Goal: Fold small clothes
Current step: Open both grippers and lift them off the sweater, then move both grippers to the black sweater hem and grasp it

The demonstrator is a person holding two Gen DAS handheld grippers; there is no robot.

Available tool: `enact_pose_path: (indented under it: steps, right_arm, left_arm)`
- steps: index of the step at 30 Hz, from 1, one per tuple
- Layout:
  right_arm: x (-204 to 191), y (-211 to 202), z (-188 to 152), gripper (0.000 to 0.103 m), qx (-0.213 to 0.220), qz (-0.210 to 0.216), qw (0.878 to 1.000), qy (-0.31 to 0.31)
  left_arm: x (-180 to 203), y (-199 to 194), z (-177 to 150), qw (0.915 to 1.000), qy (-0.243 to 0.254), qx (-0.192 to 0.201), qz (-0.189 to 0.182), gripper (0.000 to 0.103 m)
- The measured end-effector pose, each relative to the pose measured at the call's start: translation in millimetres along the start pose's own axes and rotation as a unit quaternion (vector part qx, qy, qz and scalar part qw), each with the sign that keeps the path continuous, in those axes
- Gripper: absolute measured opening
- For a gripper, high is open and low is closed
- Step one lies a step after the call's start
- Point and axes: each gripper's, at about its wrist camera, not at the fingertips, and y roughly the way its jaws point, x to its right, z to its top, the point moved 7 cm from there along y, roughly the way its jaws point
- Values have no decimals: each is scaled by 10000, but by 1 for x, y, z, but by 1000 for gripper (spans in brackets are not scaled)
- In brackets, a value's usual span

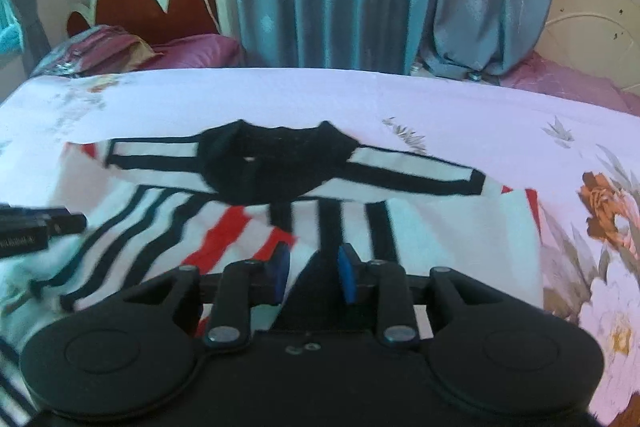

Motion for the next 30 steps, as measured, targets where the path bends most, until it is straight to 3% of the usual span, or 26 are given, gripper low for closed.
enact_pose_path:
  steps: [6,11,15,20,24,27,30]
  right_arm:
    - [-12,-4,-32,26,-237,48,9994,-227]
    - [11,-9,-48,25,-234,-182,9991,-305]
    - [25,-26,-53,28,-277,-221,9993,-121]
    - [4,-65,-68,31,-183,399,9990,-129]
    - [-33,-79,-90,30,-355,918,9945,-367]
    - [-59,-88,-109,29,-483,1217,9896,-593]
    - [-72,-95,-128,29,-605,1242,9863,-897]
  left_arm:
    - [1,-8,-39,9997,195,-99,146,25]
    - [-2,-11,-41,9993,264,-54,251,25]
    - [3,-35,-44,9991,167,-49,392,25]
    - [34,-75,-70,9997,182,-135,12,25]
    - [63,-96,-103,9987,283,-344,-253,25]
    - [74,-104,-127,9973,493,-491,-223,25]
    - [67,-113,-150,9964,654,-543,-77,26]
